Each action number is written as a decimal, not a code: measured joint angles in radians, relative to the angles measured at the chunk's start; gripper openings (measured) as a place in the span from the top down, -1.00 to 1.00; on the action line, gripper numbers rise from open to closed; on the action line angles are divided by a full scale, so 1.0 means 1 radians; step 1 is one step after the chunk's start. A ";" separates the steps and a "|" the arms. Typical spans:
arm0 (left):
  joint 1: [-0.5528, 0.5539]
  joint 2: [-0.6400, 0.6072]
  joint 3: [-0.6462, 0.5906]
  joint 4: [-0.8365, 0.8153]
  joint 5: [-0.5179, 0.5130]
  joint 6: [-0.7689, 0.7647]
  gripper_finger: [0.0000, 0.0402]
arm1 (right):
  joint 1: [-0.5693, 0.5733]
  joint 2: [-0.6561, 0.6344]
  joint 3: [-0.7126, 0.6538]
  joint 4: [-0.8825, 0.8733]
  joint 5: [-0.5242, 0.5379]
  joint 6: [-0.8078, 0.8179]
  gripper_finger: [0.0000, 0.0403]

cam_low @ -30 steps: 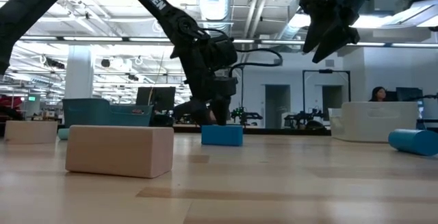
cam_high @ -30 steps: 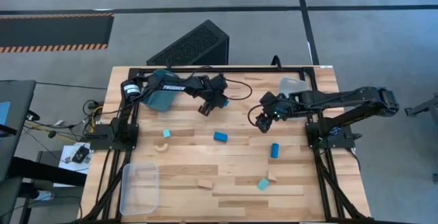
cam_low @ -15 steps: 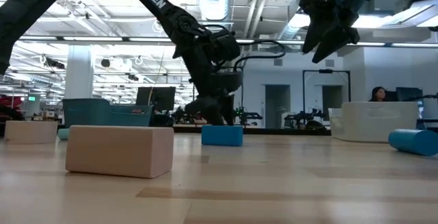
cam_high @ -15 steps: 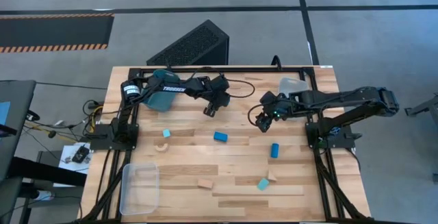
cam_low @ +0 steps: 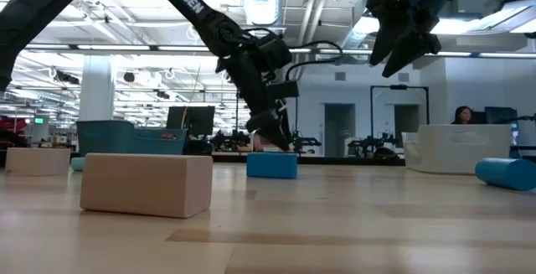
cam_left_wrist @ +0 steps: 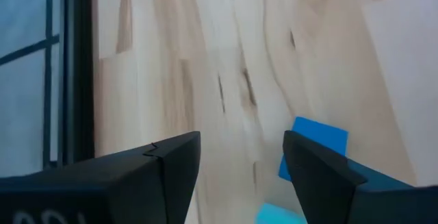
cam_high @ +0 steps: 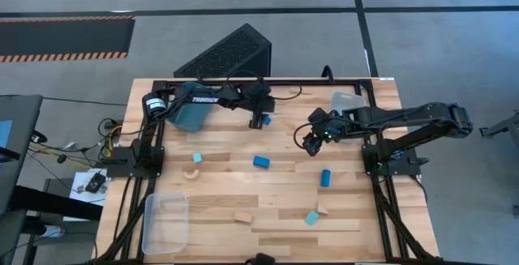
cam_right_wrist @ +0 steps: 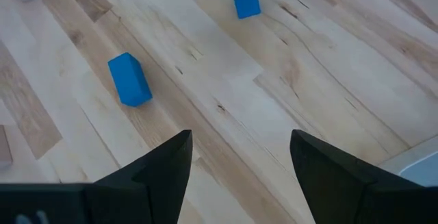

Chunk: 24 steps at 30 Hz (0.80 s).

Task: Sort & place blocks by color
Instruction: Put the top left blue block into the blue bin

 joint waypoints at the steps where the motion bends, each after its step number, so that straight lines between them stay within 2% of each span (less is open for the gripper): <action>1: 0.001 0.011 0.000 -0.002 -0.001 0.001 0.05 | 0.000 0.000 0.000 0.000 0.000 0.000 -0.34; 11: -0.020 0.026 0.003 -0.039 -0.072 0.114 0.29 | -0.006 0.000 0.000 -0.003 -0.002 0.005 -0.34; 18: -0.050 0.030 0.001 -0.110 -0.087 0.199 0.34 | -0.007 0.000 0.000 -0.007 -0.003 0.012 -0.34; 24: -0.080 0.023 0.001 -0.212 -0.083 0.175 0.36 | -0.006 0.000 0.000 -0.007 -0.003 0.012 -0.34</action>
